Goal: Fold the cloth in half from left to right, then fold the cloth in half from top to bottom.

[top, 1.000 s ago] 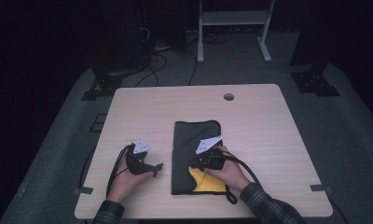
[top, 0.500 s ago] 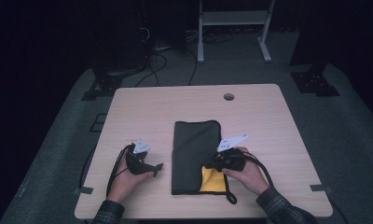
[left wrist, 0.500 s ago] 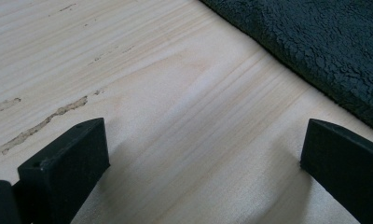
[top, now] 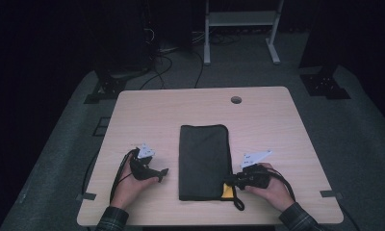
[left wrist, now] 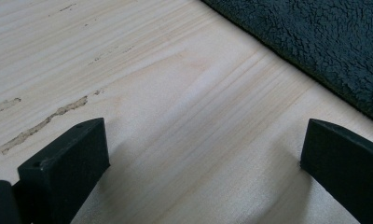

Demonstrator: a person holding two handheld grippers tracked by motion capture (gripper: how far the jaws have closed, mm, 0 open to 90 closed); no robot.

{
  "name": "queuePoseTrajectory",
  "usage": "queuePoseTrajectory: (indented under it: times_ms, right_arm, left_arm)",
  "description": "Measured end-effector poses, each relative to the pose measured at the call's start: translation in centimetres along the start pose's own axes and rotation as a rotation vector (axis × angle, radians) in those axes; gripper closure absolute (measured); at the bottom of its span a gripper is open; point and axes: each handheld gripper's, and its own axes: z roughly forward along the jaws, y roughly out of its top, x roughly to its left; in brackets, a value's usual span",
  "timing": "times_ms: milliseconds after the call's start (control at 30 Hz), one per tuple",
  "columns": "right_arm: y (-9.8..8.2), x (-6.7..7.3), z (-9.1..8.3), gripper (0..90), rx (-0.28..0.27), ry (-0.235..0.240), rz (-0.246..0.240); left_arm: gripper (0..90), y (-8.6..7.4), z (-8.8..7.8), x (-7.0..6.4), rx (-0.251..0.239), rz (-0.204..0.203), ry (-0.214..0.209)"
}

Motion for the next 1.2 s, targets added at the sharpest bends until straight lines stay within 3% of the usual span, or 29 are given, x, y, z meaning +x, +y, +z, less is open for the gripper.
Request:
queuePoseTrajectory:
  times_ms: [200,333,433,700,800,900,1033,1200]
  right_arm:
    - [-1.1,0.3,-2.1,70.7,-0.021,-0.008,0.000]
    - [-1.1,0.6,-3.4,73.0,-0.083,-0.022,0.009]
    - [-0.7,0.6,-3.1,76.7,-0.093,-0.027,0.001]
    - [-1.8,1.4,-0.4,82.2,0.066,-0.005,-0.064]
    - [-1.9,1.5,-0.4,82.1,0.069,-0.020,-0.084]
    - [-1.6,1.4,-0.6,74.1,0.040,-0.016,-0.072]
    - [-0.8,0.2,-1.0,60.8,-0.027,-0.065,-0.040]
    - [0.6,-2.1,-1.3,47.6,-0.086,-0.136,0.010]
  left_arm:
    - [0.0,0.0,0.0,0.0,0.000,0.000,0.000]
    - [0.0,0.0,0.0,0.0,0.001,-0.002,0.002]
    - [0.0,0.0,0.0,0.0,0.000,-0.004,0.002]
    - [0.0,0.0,0.0,0.0,0.001,-0.003,0.002]
    - [0.0,0.0,0.0,0.0,0.001,-0.003,0.002]
    - [0.0,0.0,0.0,0.0,0.001,-0.001,0.001]
    - [6.4,0.3,-0.1,-0.1,-0.007,-0.004,-0.010]
    - [12.0,1.3,0.2,0.1,-0.033,-0.044,-0.050]
